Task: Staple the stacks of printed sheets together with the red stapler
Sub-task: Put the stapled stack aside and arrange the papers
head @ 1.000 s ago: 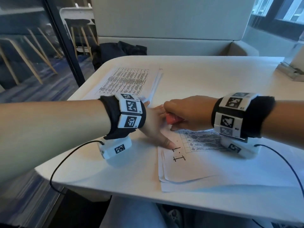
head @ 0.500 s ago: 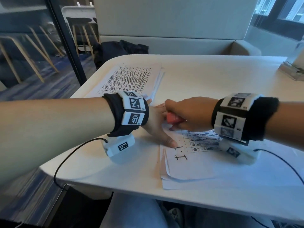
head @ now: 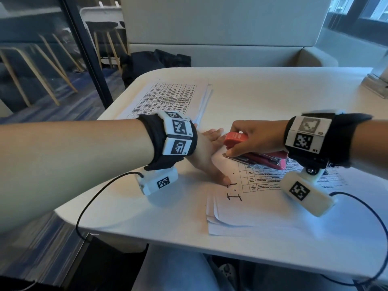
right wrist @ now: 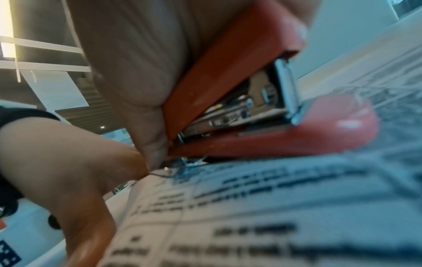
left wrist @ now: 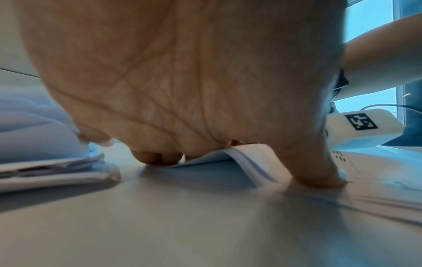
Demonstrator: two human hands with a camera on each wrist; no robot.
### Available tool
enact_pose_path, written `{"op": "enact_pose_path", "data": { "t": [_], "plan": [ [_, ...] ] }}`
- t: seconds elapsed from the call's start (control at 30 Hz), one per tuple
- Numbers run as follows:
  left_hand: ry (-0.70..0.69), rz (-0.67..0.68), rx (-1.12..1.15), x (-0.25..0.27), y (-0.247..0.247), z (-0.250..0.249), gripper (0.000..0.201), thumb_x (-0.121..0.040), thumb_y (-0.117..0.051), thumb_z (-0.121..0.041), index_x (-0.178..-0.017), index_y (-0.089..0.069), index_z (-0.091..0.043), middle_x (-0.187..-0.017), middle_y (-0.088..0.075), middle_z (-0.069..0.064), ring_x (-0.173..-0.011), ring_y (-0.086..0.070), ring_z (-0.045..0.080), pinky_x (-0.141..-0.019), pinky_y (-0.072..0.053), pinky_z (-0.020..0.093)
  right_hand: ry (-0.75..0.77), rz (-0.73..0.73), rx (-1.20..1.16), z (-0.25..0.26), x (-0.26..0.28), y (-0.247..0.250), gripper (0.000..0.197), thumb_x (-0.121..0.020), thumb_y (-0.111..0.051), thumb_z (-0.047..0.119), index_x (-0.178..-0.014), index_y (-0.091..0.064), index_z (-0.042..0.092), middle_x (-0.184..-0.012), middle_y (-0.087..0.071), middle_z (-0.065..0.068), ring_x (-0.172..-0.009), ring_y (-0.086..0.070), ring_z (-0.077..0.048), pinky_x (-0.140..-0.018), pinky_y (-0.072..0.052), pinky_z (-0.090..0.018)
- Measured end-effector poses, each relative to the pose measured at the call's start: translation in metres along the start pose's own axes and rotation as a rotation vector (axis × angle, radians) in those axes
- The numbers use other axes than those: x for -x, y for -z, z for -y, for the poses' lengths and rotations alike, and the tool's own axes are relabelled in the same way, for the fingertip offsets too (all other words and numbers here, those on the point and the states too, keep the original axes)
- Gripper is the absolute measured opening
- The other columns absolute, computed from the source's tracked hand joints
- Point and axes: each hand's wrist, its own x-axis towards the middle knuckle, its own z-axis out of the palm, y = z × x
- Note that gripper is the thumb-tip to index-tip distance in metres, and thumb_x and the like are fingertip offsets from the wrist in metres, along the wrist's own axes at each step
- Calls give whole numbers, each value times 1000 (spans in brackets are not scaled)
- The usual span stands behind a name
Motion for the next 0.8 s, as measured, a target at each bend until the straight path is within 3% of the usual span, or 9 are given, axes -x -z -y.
{"op": "enact_pose_path", "data": {
  "t": [0.13,0.23,0.37,0.47,0.5,0.57,0.63,0.7,0.8],
  "plan": [
    [30,11,-31,2,0,-2,127,-61,-49,-87,-148,21,-25,-157,22,0,-145,18,14,-115,12,51,26,18,-275,-2,4,1,33,-83,-68,39,-106,-54,20,-94,-66,-8,-77,-66,-23,-66,-56,-33],
    [21,13,-29,3,1,-3,126,-61,-50,-86,-149,18,-26,-157,24,-1,-145,19,15,-113,12,51,67,34,-134,-1,4,1,39,-81,-68,45,-108,-54,21,-97,-66,-6,-84,-67,-24,-76,-55,-37],
    [19,0,-19,3,3,-3,126,-61,-51,-86,-150,16,-26,-158,20,0,-147,15,16,-116,7,51,81,9,-7,3,7,3,41,-80,-67,51,-107,-52,23,-94,-63,0,-77,-62,-14,-67,-49,-27],
    [33,-49,-66,7,4,-7,126,-62,-51,-85,-152,8,-20,-160,10,3,-148,5,17,-116,3,50,63,-13,40,2,10,3,44,-80,-65,54,-109,-51,23,-96,-61,2,-80,-61,-13,-70,-52,-26],
    [32,-69,-97,8,5,-9,124,-62,-50,-86,-152,-1,-17,-161,1,5,-148,0,19,-118,0,51,55,-23,62,2,12,3,46,-80,-64,56,-110,-51,23,-97,-61,2,-81,-61,-12,-73,-53,-27],
    [5,-108,-168,11,7,-13,114,-60,-48,-88,-144,-33,-13,-151,-31,7,-142,-25,24,-115,-17,53,36,-56,116,1,15,3,49,-80,-60,60,-110,-51,22,-96,-59,4,-80,-59,-10,-76,-53,-29],
    [-15,-160,-209,14,10,-16,97,-59,-49,-89,-121,-56,-14,-129,-52,3,-117,-51,25,-101,-39,46,26,-84,149,-1,17,4,52,-80,-57,63,-110,-51,21,-96,-57,5,-78,-56,-8,-75,-51,-28],
    [-10,-152,-195,16,9,-15,93,-60,-52,-86,-119,-55,-14,-131,-52,1,-107,-56,23,-90,-47,40,16,-92,146,-2,20,6,52,-80,-57,63,-110,-52,21,-95,-57,5,-77,-55,-8,-75,-50,-28],
    [-15,-92,-112,20,7,-12,92,-69,-57,-75,-135,-45,-11,-145,-38,3,-119,-51,23,-97,-46,40,7,-81,126,-4,23,9,51,-77,-60,64,-108,-53,24,-96,-59,6,-79,-58,-10,-75,-52,-28]
  ]
}}
